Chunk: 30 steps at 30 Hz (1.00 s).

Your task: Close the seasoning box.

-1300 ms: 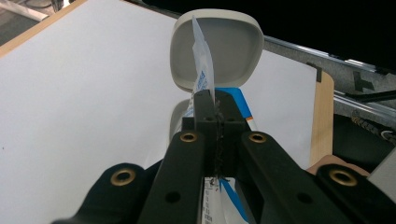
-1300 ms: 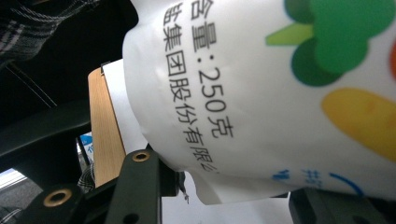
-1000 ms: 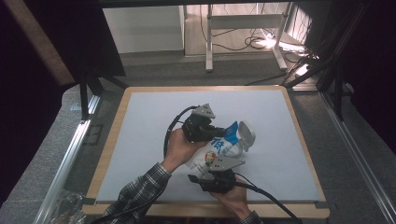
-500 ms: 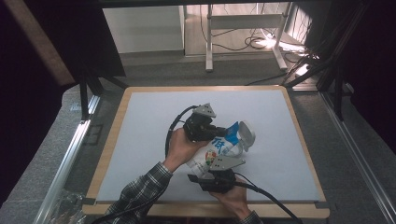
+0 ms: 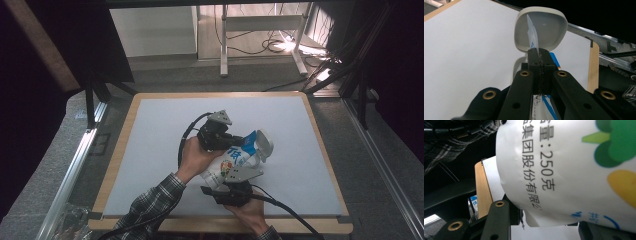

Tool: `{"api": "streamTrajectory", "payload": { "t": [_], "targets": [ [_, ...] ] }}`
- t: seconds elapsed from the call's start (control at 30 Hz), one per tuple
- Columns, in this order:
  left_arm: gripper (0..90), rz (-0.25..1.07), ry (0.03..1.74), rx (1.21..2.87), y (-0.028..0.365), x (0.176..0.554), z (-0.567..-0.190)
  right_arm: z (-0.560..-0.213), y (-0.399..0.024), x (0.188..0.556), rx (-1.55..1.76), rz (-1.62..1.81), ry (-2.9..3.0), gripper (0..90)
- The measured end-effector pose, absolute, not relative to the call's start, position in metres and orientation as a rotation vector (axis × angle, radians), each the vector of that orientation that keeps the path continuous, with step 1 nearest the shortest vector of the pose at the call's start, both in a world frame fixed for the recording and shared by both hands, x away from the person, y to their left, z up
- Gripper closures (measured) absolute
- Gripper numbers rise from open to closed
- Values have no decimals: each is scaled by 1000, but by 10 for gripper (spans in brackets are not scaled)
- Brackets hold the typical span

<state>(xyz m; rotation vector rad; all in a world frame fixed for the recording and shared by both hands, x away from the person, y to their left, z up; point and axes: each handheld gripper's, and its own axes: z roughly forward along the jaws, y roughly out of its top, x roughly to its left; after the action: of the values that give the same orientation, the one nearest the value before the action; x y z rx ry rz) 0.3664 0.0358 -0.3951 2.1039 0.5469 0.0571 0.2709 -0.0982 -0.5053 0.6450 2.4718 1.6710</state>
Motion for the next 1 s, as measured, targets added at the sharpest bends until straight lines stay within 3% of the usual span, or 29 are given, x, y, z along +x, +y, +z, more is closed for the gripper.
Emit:
{"api": "streamTrajectory", "payload": {
  "t": [1.0],
  "targets": [
    [892, 1, 574, 2138, 30, 375, -393, -500, -98, 270, 635, 1659, 2464, 591]
  ]
}}
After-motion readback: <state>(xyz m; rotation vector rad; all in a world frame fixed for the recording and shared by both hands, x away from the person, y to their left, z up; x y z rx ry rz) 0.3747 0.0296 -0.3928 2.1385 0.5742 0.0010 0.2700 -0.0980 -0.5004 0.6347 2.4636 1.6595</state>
